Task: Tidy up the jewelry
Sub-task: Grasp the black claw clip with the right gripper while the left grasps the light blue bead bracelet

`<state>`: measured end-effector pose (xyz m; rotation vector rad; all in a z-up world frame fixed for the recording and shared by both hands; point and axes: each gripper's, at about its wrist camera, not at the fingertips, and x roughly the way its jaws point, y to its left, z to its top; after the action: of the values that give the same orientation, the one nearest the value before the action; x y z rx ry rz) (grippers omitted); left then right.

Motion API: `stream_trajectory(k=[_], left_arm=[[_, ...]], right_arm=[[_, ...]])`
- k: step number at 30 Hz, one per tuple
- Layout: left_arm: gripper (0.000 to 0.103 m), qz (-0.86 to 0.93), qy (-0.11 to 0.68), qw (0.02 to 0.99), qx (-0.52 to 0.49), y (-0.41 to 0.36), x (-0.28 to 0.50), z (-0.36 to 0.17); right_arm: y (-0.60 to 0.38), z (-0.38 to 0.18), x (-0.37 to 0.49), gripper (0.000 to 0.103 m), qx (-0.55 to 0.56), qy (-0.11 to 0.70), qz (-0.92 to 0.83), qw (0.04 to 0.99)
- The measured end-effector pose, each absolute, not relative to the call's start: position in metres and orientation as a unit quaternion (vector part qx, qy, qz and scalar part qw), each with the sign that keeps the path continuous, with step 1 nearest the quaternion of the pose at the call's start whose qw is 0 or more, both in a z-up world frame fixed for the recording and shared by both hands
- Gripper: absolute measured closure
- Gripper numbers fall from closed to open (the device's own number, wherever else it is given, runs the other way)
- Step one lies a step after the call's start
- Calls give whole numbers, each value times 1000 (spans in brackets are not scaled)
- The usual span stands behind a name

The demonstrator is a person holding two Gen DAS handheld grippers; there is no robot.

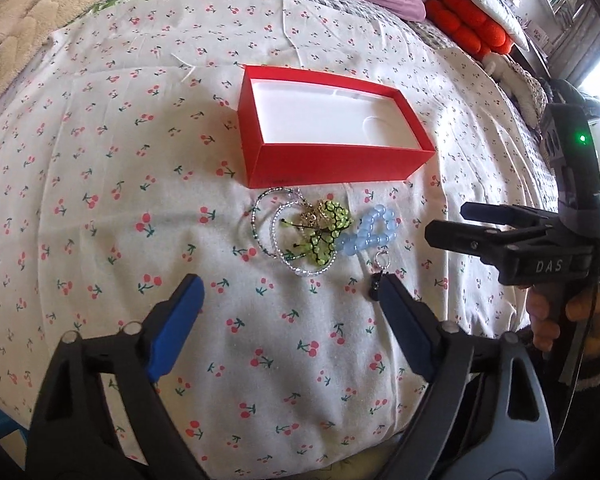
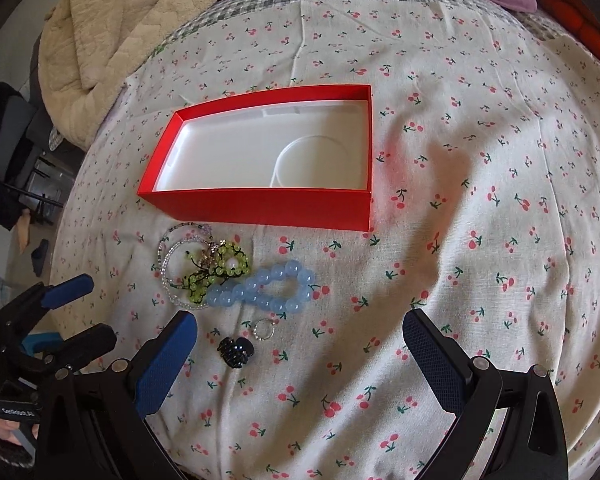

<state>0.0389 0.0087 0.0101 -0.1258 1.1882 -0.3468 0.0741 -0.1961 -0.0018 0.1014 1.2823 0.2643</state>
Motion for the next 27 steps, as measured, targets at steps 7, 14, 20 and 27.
stream_trajectory(k=[7, 14, 20, 27], left_arm=[[40, -183, 547, 815, -61, 8, 32, -9], [40, -168, 549, 818, -34, 3, 40, -8], [40, -161, 548, 821, 4, -7, 47, -13], [40, -177, 541, 822, 21, -16, 44, -14]], right_arm=[[-202, -31, 68, 3, 89, 620, 145, 766], [-183, -37, 53, 25, 48, 625, 186, 757], [-163, -42, 55, 44, 22, 630, 217, 745], [-144, -47, 55, 77, -15, 627, 239, 741]])
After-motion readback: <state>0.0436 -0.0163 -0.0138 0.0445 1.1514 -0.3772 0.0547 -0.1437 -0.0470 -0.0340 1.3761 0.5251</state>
